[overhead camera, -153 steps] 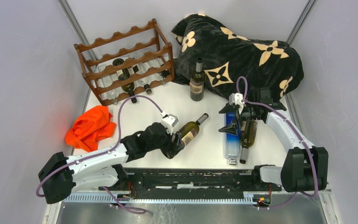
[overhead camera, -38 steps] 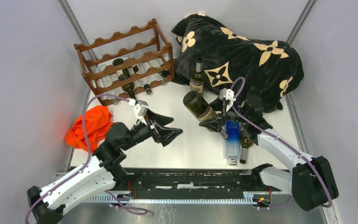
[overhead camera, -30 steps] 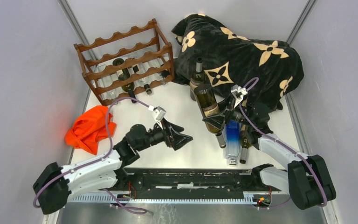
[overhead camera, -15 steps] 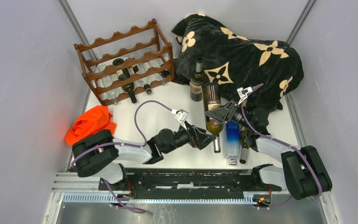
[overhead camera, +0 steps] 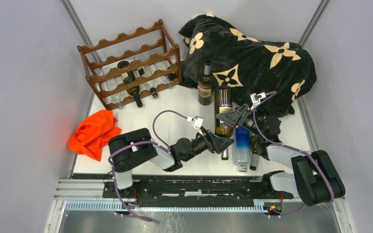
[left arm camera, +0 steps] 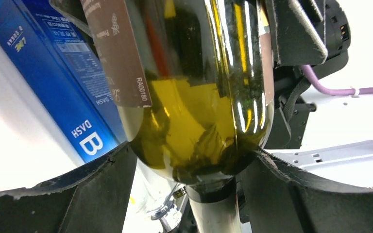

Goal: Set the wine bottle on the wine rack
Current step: Pick up the wine bottle from the center of the board.

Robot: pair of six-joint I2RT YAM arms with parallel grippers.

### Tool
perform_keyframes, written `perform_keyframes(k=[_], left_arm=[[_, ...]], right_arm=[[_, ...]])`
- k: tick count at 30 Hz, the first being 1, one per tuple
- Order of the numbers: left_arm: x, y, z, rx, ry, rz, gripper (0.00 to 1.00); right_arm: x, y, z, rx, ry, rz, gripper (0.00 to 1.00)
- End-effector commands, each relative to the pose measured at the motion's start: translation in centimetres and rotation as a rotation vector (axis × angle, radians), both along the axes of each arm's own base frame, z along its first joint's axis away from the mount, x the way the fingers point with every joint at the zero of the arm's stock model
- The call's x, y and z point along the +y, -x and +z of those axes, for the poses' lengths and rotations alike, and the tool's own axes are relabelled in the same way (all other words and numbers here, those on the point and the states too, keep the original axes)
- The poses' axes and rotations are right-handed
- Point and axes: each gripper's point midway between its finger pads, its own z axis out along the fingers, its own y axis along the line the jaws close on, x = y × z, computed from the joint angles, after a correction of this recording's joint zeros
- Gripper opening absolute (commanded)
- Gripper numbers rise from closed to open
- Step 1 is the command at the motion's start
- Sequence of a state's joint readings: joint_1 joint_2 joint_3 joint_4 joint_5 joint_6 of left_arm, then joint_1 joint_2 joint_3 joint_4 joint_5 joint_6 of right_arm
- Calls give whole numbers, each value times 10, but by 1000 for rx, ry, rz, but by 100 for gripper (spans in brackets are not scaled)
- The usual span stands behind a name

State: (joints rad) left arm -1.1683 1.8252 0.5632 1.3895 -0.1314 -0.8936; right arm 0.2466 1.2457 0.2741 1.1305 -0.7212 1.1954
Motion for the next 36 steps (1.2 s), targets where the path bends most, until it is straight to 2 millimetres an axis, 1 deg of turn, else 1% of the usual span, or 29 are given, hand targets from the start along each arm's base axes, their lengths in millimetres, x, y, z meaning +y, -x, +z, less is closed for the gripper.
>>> perform_keyframes(k=[1,4,8,11,14,16,19,20,21,23,24,26,30,31,32,33,34,35,36], left_arm=[[-5,-5,46,-16,201,34,80],[-7,-8,47,-17,217,54,80],[-10,-8,43,-4,212,60,78],[-21,-4,36,11,179,31,76],[-29,-2,36,14,180,16,70],[-29,-2,35,22,182,15,66],[-31,0,33,33,171,4,63],[-32,0,32,35,162,-2,58],[-33,1,31,36,155,-8,48],[-34,3,28,38,137,-15,25],[-33,2,26,40,131,-14,17],[-30,1,25,47,126,-7,3],[-22,3,27,69,162,-23,2],[-22,3,28,77,175,-34,8],[-22,4,28,94,185,-45,33],[-24,5,27,104,187,-56,54],[-27,6,27,105,184,-68,71],[-29,6,24,108,169,-74,80],[-31,7,22,107,158,-77,86]], right_arm=[[-7,3,45,-109,-134,-38,0],[-12,0,41,-74,-158,-76,0],[-13,-1,38,-42,-162,-83,0],[-14,-1,39,-42,-174,-93,0],[-16,-2,37,-39,-168,-112,0],[-17,-2,38,-50,-165,-116,0],[-17,-3,39,-71,-149,-126,0],[-18,-3,38,-77,-145,-129,1],[-18,-3,39,-82,-142,-128,1],[-17,-2,40,-89,-142,-121,2],[-17,-2,41,-98,-139,-121,2],[-17,-1,43,-116,-131,-120,4],[-18,-3,42,-142,-102,-133,6],[-17,-3,41,-143,-99,-134,6],[-17,-2,42,-146,-99,-133,6],[-17,-2,42,-148,-98,-132,6],[-17,-2,42,-149,-97,-133,6],[-17,-2,42,-149,-96,-132,5],[-17,-2,42,-152,-94,-133,5]])
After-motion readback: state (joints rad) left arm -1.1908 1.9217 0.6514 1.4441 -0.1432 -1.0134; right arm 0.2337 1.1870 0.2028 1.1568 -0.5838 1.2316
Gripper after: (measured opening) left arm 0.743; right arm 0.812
